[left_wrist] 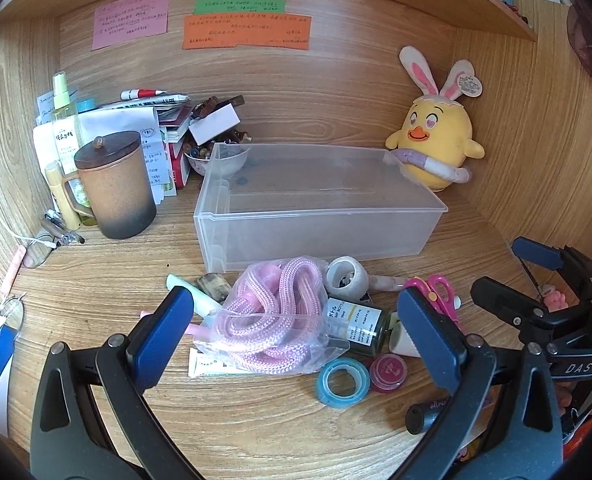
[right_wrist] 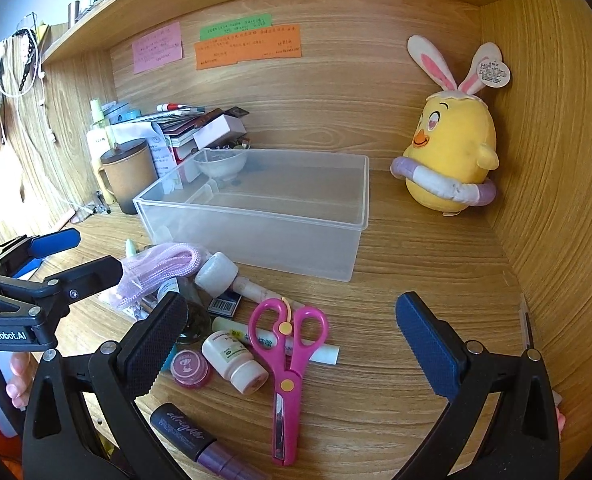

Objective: Organize objects
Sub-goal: 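Move both tools toward the cluttered items in front of the clear box, then grasp the pink scissors with the right tool while the left tool grasps the bagged pink rope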

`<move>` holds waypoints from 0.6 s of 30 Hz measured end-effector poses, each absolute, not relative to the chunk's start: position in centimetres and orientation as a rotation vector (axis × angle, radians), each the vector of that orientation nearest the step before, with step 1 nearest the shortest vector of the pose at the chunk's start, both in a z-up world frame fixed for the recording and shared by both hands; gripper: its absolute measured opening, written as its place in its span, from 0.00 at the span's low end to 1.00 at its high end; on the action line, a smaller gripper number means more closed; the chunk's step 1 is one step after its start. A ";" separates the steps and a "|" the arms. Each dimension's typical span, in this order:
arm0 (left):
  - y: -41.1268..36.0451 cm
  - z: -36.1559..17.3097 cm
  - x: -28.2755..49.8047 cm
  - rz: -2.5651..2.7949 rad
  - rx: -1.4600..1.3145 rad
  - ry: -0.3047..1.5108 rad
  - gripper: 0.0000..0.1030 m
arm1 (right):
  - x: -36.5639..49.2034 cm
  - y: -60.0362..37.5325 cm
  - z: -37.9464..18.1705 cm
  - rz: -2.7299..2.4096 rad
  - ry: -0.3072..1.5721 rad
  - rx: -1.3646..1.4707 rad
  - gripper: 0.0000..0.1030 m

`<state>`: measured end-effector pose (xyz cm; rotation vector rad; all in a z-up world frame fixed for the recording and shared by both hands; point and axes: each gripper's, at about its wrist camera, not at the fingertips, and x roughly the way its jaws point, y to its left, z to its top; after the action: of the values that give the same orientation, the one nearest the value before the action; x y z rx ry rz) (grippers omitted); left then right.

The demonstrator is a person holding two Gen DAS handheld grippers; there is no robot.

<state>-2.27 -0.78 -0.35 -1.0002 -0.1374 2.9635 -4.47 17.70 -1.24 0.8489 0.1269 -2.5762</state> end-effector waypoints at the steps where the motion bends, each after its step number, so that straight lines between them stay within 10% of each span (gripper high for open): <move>1: -0.8 -0.3 -2.3 2.961 -0.995 -0.138 1.00 | -4.6 17.7 -1.2 -2.577 0.126 0.846 1.00; 18: -2.5 -1.4 -0.8 2.941 -1.035 -0.202 1.00 | -4.0 18.6 -1.8 -2.594 0.112 0.852 1.00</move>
<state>-0.77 -2.52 -1.39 -1.0346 -0.2017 2.9406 -4.00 18.58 -1.84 0.8519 0.1121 -2.5944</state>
